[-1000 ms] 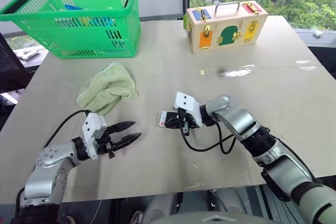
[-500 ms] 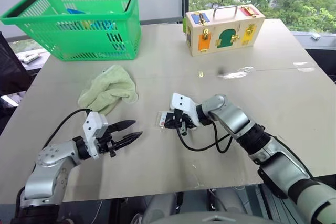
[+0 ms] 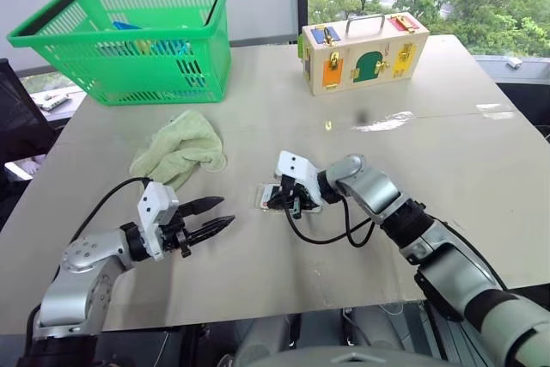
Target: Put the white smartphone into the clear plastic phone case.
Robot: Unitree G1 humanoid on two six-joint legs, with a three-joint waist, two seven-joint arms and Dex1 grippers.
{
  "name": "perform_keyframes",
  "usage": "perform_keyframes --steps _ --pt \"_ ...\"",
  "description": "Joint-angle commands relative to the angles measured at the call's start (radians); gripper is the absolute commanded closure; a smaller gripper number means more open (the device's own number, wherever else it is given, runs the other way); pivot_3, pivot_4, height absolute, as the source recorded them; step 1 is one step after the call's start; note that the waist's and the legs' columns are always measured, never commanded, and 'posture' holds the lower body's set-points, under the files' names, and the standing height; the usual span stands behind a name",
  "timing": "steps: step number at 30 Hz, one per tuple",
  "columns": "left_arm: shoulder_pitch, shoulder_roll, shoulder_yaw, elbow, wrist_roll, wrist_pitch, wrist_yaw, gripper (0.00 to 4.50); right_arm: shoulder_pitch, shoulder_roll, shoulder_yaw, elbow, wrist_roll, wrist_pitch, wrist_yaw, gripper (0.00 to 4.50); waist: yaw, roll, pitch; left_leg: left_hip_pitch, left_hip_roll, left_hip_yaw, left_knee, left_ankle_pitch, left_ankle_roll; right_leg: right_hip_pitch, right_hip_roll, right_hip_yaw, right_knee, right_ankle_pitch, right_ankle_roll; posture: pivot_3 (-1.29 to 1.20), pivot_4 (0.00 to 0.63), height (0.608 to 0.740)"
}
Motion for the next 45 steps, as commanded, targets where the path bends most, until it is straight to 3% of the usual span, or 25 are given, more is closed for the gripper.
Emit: perform_keyframes --steps 1,8,27,38,45 --pt "0.006 0.012 0.033 -0.028 -0.02 -0.009 -0.003 2.0 0.059 -0.02 0.086 0.191 -0.092 0.036 -0.011 4.5 -0.003 0.002 -0.004 0.0 0.0 0.0 0.0 0.0 0.0 0.0 0.0 0.0 0.0 0.0 0.0 0.0 0.15 0.74" --pt "0.0 0.017 0.032 -0.06 -0.027 0.019 0.018 2.0 0.068 -0.011 0.131 0.279 -0.135 -0.005 0.008 4.5 -0.009 0.005 -0.011 0.014 0.0 0.0 -0.006 0.0 0.0 0.013 -0.002 0.001 0.0 -0.004 -0.003 0.0 0.15 0.74" --pt "-0.051 0.032 0.002 -0.173 -0.026 0.162 0.125 2.0 0.085 0.001 0.136 0.349 -0.2 -0.046 -0.003 4.5 -0.014 0.015 -0.022 0.015 0.0 0.0 -0.01 -0.001 -0.001 0.013 -0.002 0.001 0.0 -0.006 -0.004 0.0 0.15 0.74" --pt "-0.088 -0.026 -0.005 -0.053 0.044 0.105 0.196 2.0 0.126 0.033 -0.062 0.087 -0.107 -0.051 -0.15 4.5 -0.009 0.01 -0.008 0.012 0.0 -0.001 -0.011 -0.001 -0.001 0.01 -0.003 0.001 -0.001 -0.006 -0.005 0.0 0.15 0.74" --pt "-0.149 -0.058 0.03 -0.011 -0.005 0.154 0.246 2.0 0.161 0.018 -0.096 -0.102 -0.065 0.036 -0.151 4.5 0.005 0.001 0.002 -0.004 0.0 -0.004 -0.011 0.0 -0.004 -0.007 -0.001 -0.003 -0.002 -0.002 -0.006 0.0 0.15 0.74"
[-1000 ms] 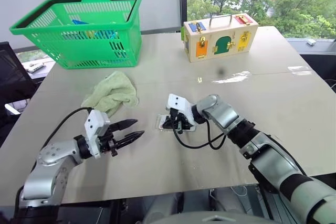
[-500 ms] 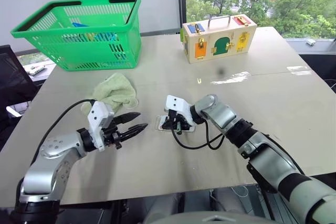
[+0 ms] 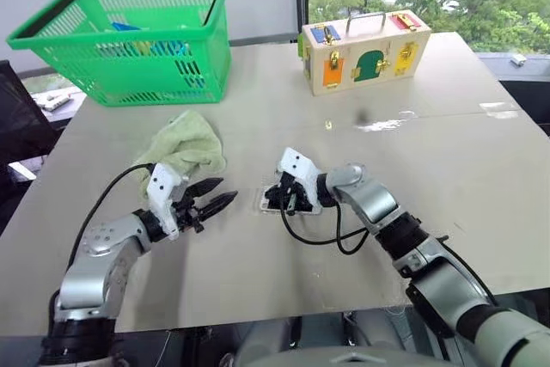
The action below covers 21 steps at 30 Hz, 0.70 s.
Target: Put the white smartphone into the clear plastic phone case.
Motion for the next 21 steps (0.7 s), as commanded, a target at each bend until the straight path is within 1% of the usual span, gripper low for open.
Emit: perform_keyframes --steps 1,5,10,12,15,21 --pt "-0.01 0.02 0.047 -0.018 -0.035 0.014 -0.005 2.0 0.035 -0.039 0.018 -0.016 -0.013 0.073 -0.004 4.5 0.005 -0.001 0.003 0.0 0.0 0.0 0.0 0.0 -0.001 0.0 0.0 0.0 0.0 0.0 0.001 0.0 0.15 0.74" --pt "0.006 0.051 0.041 -0.035 -0.046 0.024 -0.046 2.0 0.03 -0.055 -0.027 -0.13 0.063 0.107 0.037 4.5 0.008 -0.006 0.014 -0.001 0.0 -0.001 -0.001 -0.001 -0.002 0.0 0.0 -0.001 -0.002 0.0 -0.001 0.0 0.15 0.74" --pt "0.003 0.067 0.031 -0.072 -0.06 0.055 -0.054 2.0 0.005 -0.089 -0.09 -0.287 0.186 0.209 0.092 4.5 0.007 -0.014 0.03 -0.006 0.0 -0.003 0.0 -0.001 -0.002 -0.003 0.0 -0.004 -0.004 0.0 -0.001 0.0 0.15 0.74" --pt "0.0 0.068 0.026 -0.093 -0.068 0.069 -0.053 2.0 -0.003 -0.108 -0.097 -0.325 0.213 0.239 0.101 4.5 0.006 -0.014 0.031 -0.016 0.0 -0.004 0.003 0.0 -0.002 -0.013 0.0 -0.006 -0.002 0.001 0.001 0.0 0.15 0.74" --pt "-0.003 0.074 0.015 -0.14 -0.084 0.103 -0.053 2.0 -0.014 -0.156 -0.088 -0.372 0.244 0.285 0.129 4.5 0.004 -0.015 0.033 -0.017 0.0 -0.004 0.002 0.002 -0.007 -0.015 0.0 -0.005 -0.002 0.001 0.0 0.0 0.15 0.74" --pt "-0.049 0.08 -0.013 -0.186 -0.094 0.173 -0.031 2.0 -0.007 -0.262 0.006 -0.428 0.252 0.333 0.169 4.5 0.007 -0.017 0.038 -0.018 0.0 -0.004 0.002 0.0 -0.003 -0.015 0.0 -0.005 -0.002 0.001 0.0 0.0 0.15 0.74"
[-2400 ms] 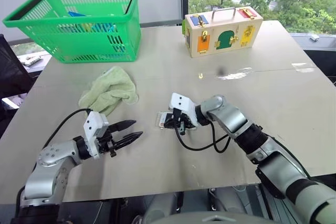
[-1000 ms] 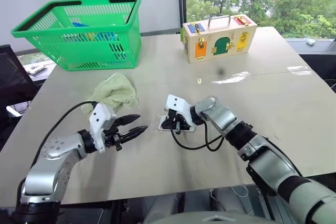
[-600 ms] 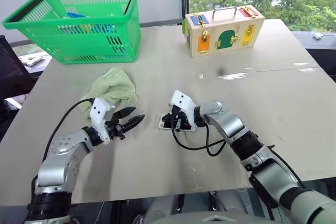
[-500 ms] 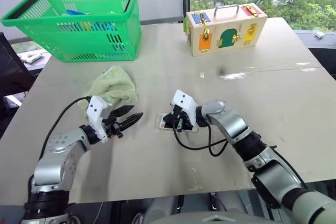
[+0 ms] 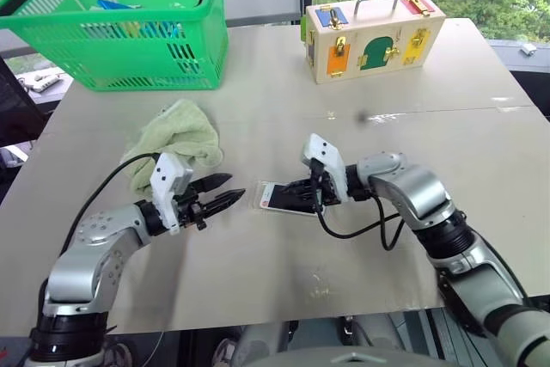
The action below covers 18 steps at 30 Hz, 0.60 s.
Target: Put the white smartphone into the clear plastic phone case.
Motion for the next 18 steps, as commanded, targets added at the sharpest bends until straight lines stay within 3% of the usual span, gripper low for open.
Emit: perform_keyframes --steps 1,10,18 --pt "-0.035 0.012 -0.006 -0.044 -0.022 0.031 0.014 2.0 0.002 -0.029 0.065 -0.048 0.002 0.009 0.019 4.5 -0.001 -0.001 0.001 0.0 0.0 0.0 0.0 0.0 0.0 0.0 0.0 0.0 0.0 0.0 0.0 0.0 0.15 0.74" --pt "-0.034 0.037 0.008 -0.021 -0.018 0.04 -0.014 2.0 -0.013 -0.072 0.153 0.002 -0.031 -0.02 0.022 4.5 -0.001 -0.001 0.001 0.0 0.0 0.0 0.001 0.003 -0.004 0.0 0.0 0.0 0.0 0.0 0.0 0.0 0.15 0.74" --pt "-0.001 0.042 0.028 0.035 -0.005 -0.023 -0.055 2.0 -0.034 -0.066 0.081 -0.073 0.062 0.004 0.052 4.5 0.0 -0.002 0.001 0.0 0.0 0.0 0.003 0.003 -0.004 0.001 0.0 0.0 0.001 0.0 0.0 0.0 0.15 0.74"
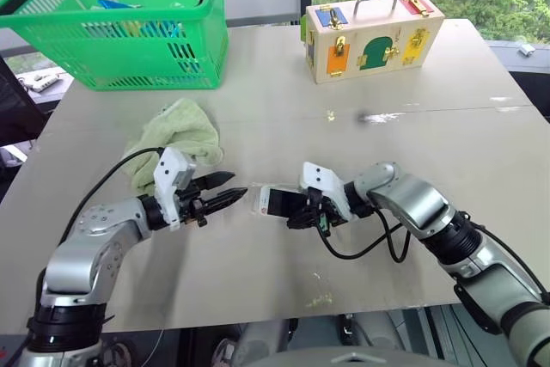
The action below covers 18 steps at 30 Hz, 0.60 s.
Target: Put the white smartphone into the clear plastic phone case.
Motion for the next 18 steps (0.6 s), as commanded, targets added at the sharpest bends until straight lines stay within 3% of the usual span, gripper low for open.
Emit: perform_keyframes --steps 1,9,18 --pt "0.014 0.012 0.029 0.017 0.006 -0.05 -0.026 2.0 -0.029 -0.008 -0.045 -0.075 0.046 0.015 0.017 4.5 0.0 0.0 0.0 0.0 0.0 0.0 0.0 0.0 0.0 0.0 0.0 0.0 0.0 0.0 0.0 0.0 0.15 0.74" --pt "0.031 0.01 0.031 0.12 0.031 -0.145 -0.091 2.0 -0.027 -0.086 -0.005 -0.139 0.061 0.024 0.051 4.5 0.0 0.0 0.0 0.0 0.0 0.0 0.0 0.0 0.0 0.0 0.0 0.0 0.0 0.0 0.0 0.0 0.15 0.74" --pt "0.05 0.0 0.028 0.236 0.06 -0.262 -0.155 2.0 -0.016 -0.141 0.096 -0.077 -0.02 -0.051 0.071 4.5 -0.002 0.0 0.0 0.0 0.0 0.001 0.001 0.001 0.003 0.0 0.0 0.0 0.0 0.0 0.0 0.0 0.15 0.74"
